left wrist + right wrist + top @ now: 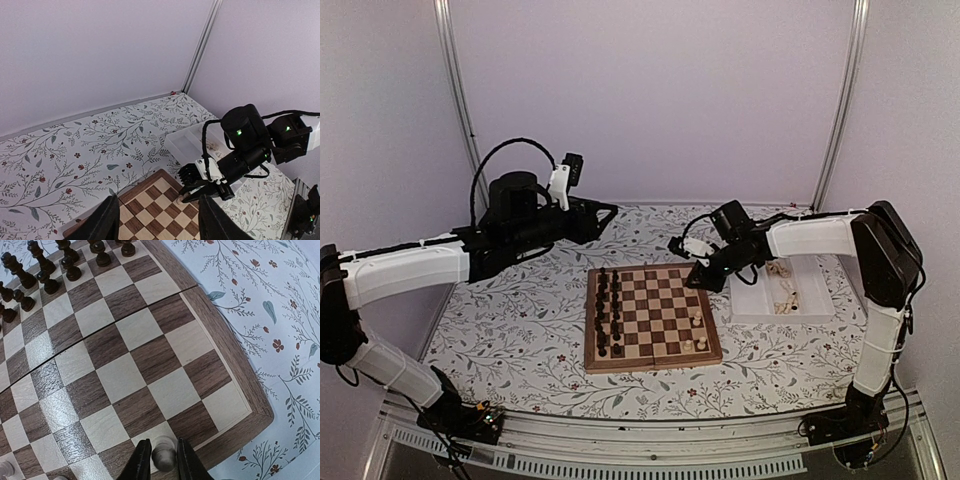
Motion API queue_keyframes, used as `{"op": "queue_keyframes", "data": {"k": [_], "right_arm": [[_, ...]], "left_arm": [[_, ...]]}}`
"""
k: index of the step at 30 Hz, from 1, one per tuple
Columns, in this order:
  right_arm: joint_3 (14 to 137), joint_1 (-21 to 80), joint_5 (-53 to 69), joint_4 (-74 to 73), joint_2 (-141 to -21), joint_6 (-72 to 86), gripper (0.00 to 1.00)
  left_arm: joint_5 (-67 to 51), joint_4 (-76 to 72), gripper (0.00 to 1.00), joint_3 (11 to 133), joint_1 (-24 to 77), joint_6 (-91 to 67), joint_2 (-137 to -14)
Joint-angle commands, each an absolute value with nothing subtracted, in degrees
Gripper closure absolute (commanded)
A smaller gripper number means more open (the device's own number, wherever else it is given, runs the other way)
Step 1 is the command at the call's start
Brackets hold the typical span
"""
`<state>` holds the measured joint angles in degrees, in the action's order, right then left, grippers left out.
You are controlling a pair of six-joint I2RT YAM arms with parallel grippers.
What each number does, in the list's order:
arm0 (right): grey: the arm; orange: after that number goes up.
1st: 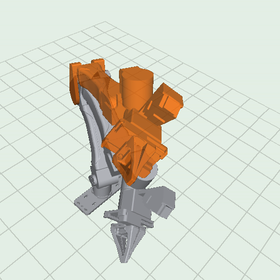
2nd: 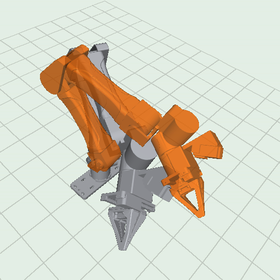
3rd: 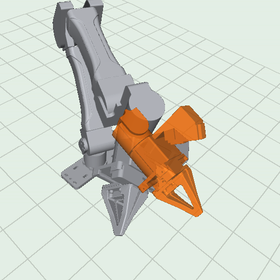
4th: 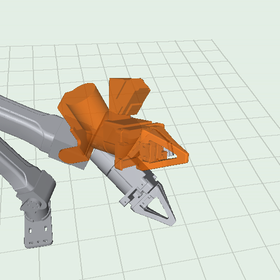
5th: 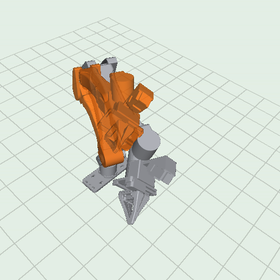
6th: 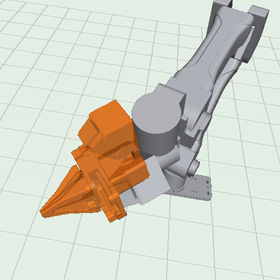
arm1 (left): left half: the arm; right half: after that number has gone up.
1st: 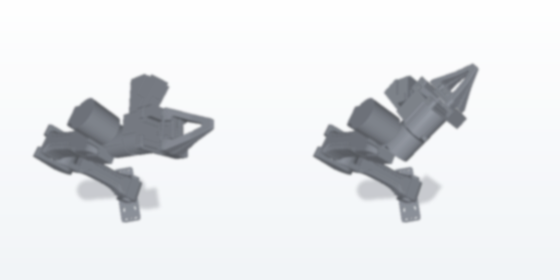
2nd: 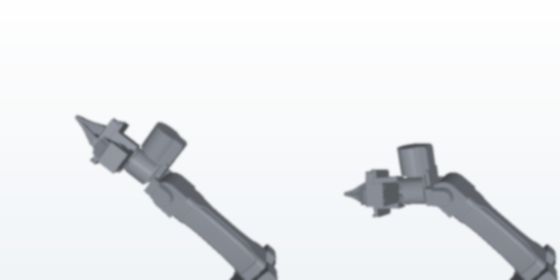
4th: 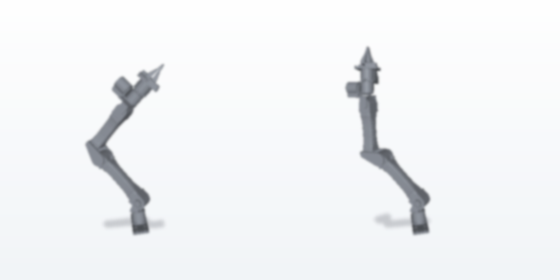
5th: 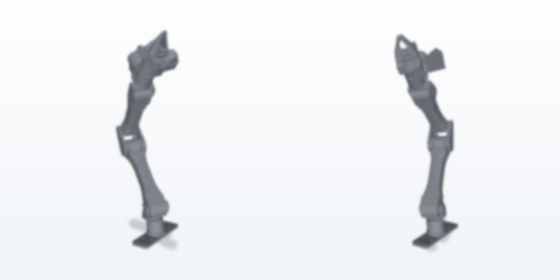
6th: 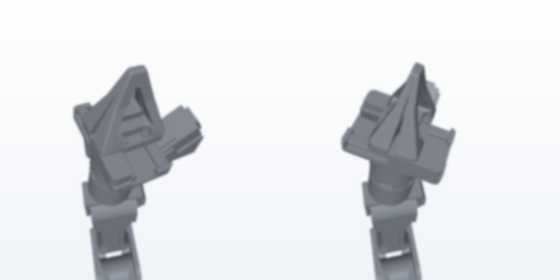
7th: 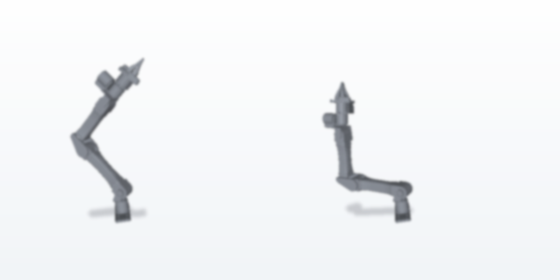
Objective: Set up the chess pieces on the board
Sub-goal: Place the chess piece on the chessboard.
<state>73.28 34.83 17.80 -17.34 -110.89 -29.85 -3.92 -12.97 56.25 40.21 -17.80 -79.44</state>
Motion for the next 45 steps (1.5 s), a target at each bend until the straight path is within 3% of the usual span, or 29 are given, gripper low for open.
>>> {"op": "queue_keyframes", "data": {"k": [1,13,27,33,39,45], "right_arm": [[75.05,35.42,17.7,-18.46,-111.71,-29.97,0.8],[75.5,35.41,18.45,-19.57,-111.92,-29.71,0.89],[75.4,35.41,20.22,-20.66,-111.36,-29.29,0.92],[76.28,35.36,18.66,-20.48,-111.03,-28.7,0.72],[79.5,35.25,16.54,-22.92,-106.69,-29.06,0.59],[75.61,31.72,15.65,-25.73,-97.35,-30.06,0.53]], "left_arm": [[-4.57,-13.89,0.44,55.99,39.9,-17.29,-78.93],[-5.01,-13.81,0.44,56.16,39.91,-17.1,-79.15],[-5.1,-13.77,0.44,56.16,39.9,-16.96,-79.19],[-5.17,-13.8,0.44,56.26,39.91,-16.79,-79.28],[-3.75,-13.66,0.44,56.09,39.99,-15.5,-79.79],[-1.93,-13.25,0.44,56.42,40.29,-12.01,-82.23]]}}
